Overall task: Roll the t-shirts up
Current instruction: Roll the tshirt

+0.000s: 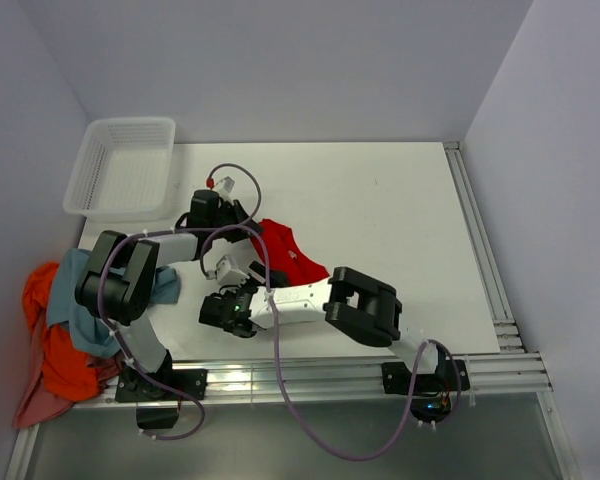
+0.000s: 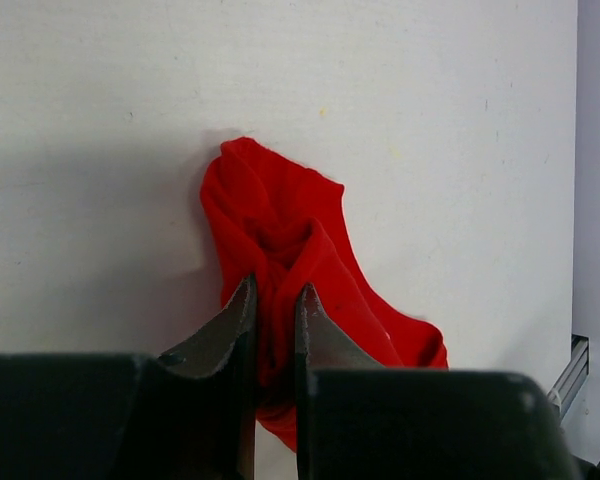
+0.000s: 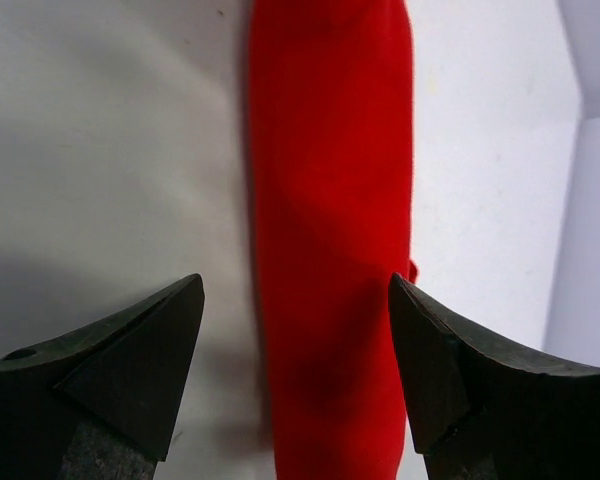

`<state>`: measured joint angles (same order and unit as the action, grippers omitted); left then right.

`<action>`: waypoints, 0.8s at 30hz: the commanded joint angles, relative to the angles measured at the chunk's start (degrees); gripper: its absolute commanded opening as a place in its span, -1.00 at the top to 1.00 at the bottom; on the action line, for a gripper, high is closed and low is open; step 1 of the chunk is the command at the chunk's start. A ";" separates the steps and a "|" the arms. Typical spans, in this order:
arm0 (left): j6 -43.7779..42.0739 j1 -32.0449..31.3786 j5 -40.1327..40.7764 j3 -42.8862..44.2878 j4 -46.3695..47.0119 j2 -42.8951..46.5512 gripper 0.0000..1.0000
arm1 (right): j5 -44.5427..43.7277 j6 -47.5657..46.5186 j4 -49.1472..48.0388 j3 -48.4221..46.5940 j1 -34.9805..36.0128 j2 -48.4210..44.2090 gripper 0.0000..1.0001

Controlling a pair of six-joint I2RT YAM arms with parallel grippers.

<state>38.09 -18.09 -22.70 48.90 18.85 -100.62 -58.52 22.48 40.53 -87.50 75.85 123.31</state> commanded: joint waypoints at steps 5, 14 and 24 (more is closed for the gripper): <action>-1.44 -0.19 -2.88 2.51 1.45 -1.60 0.89 | -9.85 1.51 2.09 -2.67 -1.23 3.43 -0.62; -1.87 -0.19 -3.76 3.74 0.57 -2.65 0.89 | -9.16 4.15 4.38 -3.64 -3.17 8.35 -0.57; -2.31 -0.19 -5.25 4.79 -0.13 -4.06 0.88 | 2.35 2.21 -2.65 2.07 -7.03 1.15 1.00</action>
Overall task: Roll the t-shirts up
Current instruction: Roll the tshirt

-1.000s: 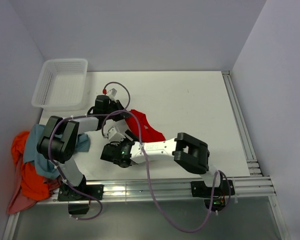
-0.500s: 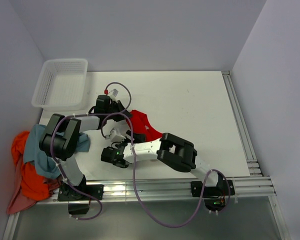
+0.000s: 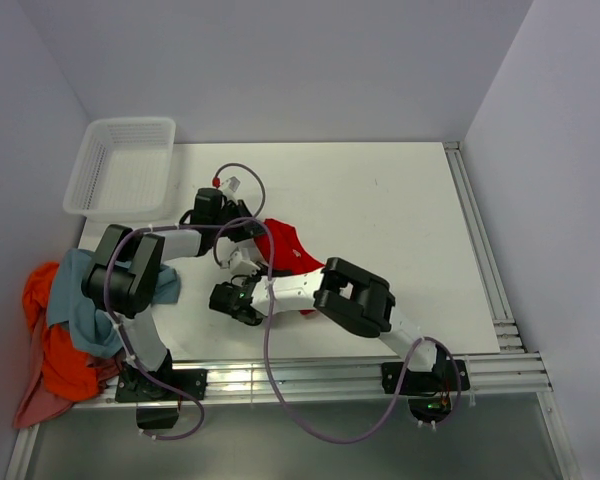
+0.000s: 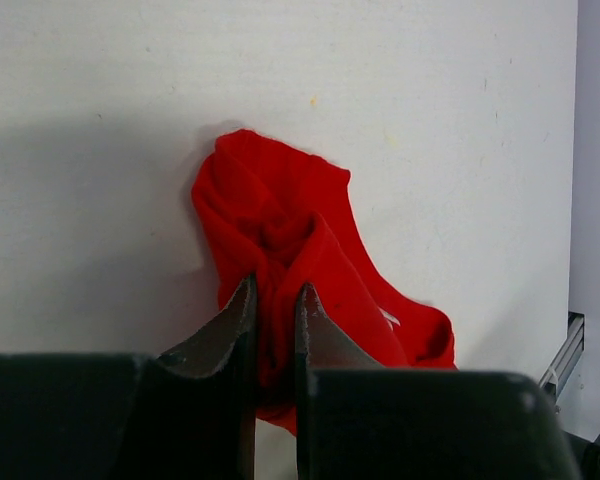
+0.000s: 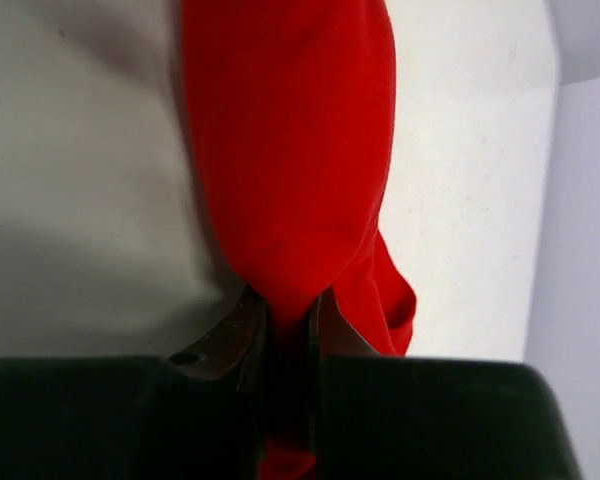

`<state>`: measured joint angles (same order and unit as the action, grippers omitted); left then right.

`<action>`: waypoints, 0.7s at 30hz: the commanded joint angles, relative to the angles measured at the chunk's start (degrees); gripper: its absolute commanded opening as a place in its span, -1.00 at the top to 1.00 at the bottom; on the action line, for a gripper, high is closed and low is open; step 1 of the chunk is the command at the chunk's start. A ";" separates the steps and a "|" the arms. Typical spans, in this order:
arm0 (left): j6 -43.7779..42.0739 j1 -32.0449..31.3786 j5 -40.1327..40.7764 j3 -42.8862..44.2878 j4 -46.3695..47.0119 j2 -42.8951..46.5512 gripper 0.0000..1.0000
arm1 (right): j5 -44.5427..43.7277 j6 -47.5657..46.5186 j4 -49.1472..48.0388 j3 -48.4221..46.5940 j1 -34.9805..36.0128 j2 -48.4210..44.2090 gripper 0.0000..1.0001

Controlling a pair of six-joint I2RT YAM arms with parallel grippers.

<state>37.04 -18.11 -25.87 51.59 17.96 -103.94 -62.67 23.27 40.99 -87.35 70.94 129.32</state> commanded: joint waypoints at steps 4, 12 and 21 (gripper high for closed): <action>-1.18 -0.17 -2.43 2.28 1.03 -1.26 0.86 | 11.33 0.55 -5.57 4.11 -2.73 -8.46 1.00; -0.21 0.00 -2.00 0.88 2.52 -0.04 -0.03 | 39.26 0.11 -19.34 14.83 -8.96 -21.28 1.00; -0.21 0.44 -2.43 0.61 2.18 1.90 -0.45 | 72.56 5.11 -31.66 28.98 -23.38 -30.96 1.00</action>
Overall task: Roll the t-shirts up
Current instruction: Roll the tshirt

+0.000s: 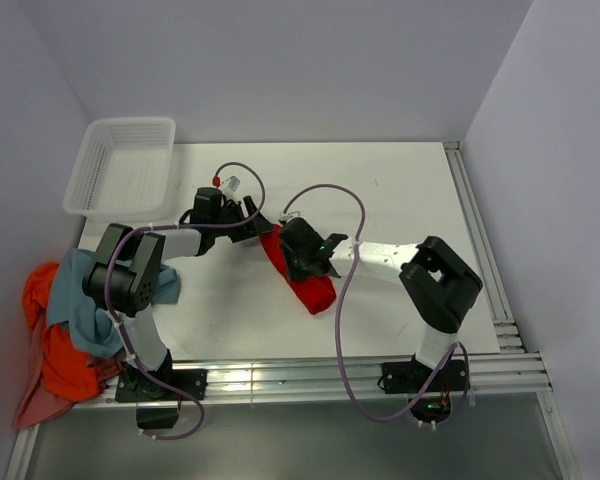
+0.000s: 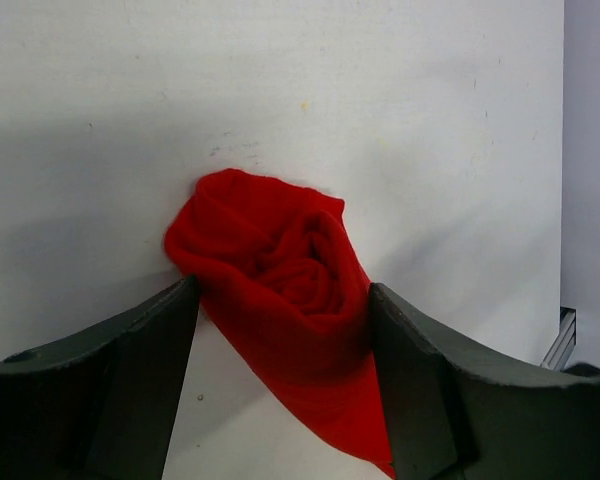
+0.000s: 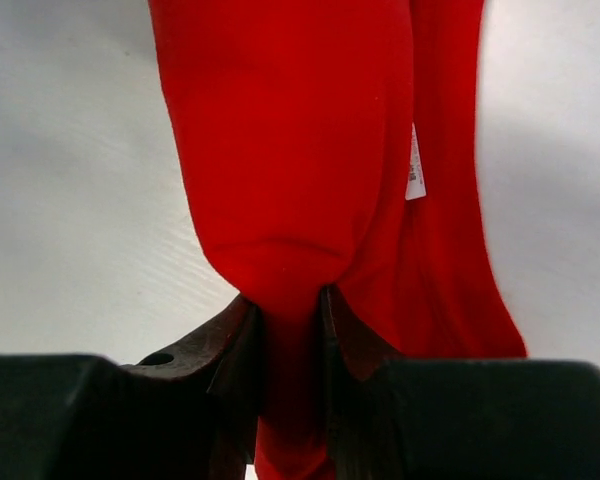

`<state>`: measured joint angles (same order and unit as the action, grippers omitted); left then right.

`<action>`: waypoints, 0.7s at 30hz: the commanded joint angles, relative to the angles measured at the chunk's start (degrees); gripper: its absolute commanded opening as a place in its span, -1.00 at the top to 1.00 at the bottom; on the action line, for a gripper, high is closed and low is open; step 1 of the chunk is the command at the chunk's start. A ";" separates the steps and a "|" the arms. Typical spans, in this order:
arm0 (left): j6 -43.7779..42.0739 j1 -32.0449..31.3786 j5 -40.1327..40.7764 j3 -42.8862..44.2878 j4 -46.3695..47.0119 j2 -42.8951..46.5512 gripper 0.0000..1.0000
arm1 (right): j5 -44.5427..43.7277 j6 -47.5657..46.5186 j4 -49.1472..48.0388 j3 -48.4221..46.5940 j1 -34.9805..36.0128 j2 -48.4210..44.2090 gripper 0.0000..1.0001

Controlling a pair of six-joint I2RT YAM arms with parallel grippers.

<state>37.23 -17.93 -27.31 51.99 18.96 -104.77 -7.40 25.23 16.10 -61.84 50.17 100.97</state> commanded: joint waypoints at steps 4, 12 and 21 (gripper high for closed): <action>-0.85 0.27 -0.82 0.40 0.29 2.99 -0.50 | 27.14 6.13 -11.25 8.66 -6.92 -2.62 1.00; 0.65 2.72 -4.50 -1.89 2.22 3.70 -0.99 | 39.13 5.97 -15.57 13.33 -14.13 -0.51 1.00; -1.73 4.57 -6.43 0.39 -5.87 2.56 -0.99 | 39.65 2.10 -13.37 12.89 -14.84 0.02 1.00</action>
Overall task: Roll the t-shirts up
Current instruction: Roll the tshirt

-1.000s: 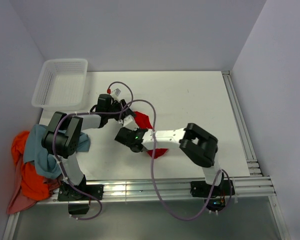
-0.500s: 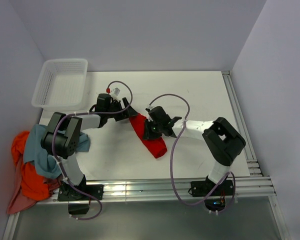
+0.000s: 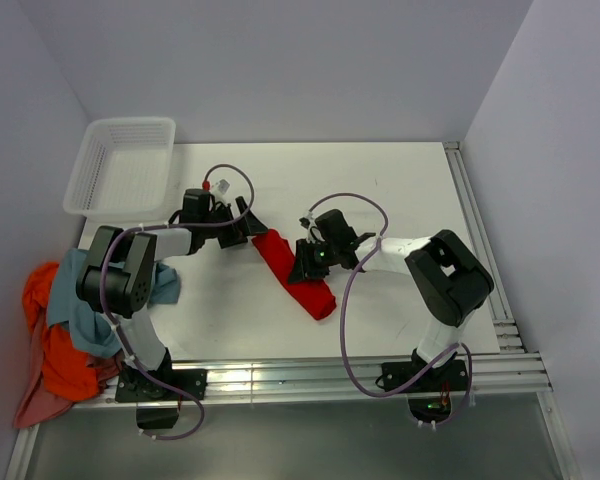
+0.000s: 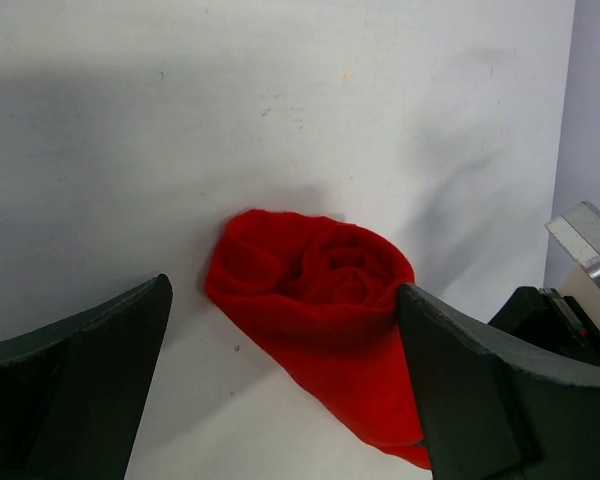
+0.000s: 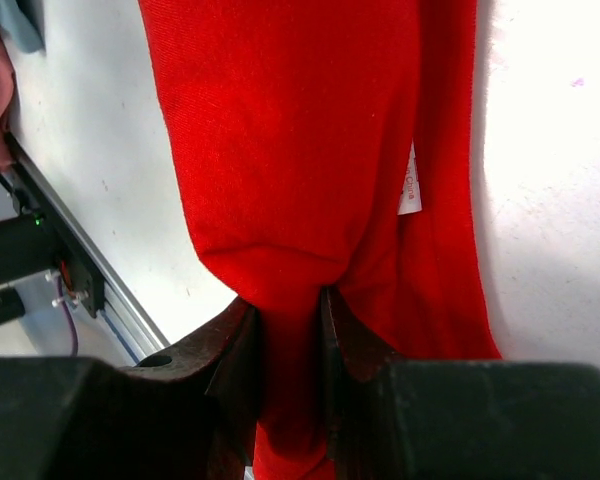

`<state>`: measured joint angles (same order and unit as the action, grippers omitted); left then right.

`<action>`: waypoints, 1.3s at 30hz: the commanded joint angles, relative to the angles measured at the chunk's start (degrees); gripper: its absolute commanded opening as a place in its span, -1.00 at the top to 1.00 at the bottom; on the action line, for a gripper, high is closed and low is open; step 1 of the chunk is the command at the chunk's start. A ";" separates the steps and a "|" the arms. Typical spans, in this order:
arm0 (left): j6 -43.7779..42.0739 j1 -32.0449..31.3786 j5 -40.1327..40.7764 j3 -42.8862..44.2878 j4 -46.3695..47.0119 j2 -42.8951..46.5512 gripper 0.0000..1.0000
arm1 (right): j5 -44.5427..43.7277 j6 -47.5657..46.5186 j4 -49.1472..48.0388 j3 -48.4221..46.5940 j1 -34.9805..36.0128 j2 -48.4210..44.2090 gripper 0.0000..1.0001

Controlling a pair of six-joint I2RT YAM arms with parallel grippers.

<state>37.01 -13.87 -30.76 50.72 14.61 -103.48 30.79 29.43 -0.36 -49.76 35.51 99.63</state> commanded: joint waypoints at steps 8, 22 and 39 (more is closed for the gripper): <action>-2.12 1.04 -8.61 4.39 -2.04 -4.09 -0.99 | 0.86 -2.80 3.70 0.54 -0.26 1.53 1.00; -3.00 -0.81 -10.98 6.85 -4.16 -10.07 -0.31 | -0.20 -4.03 5.37 -0.34 -0.18 1.09 1.00; 1.39 -4.41 5.09 -7.82 10.52 1.61 0.99 | -7.14 -4.56 10.29 0.27 -0.09 -7.78 -0.09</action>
<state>38.24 -17.19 -32.97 46.24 22.31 -105.78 27.92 25.36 6.22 -50.17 35.40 96.03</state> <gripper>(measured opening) 0.044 0.503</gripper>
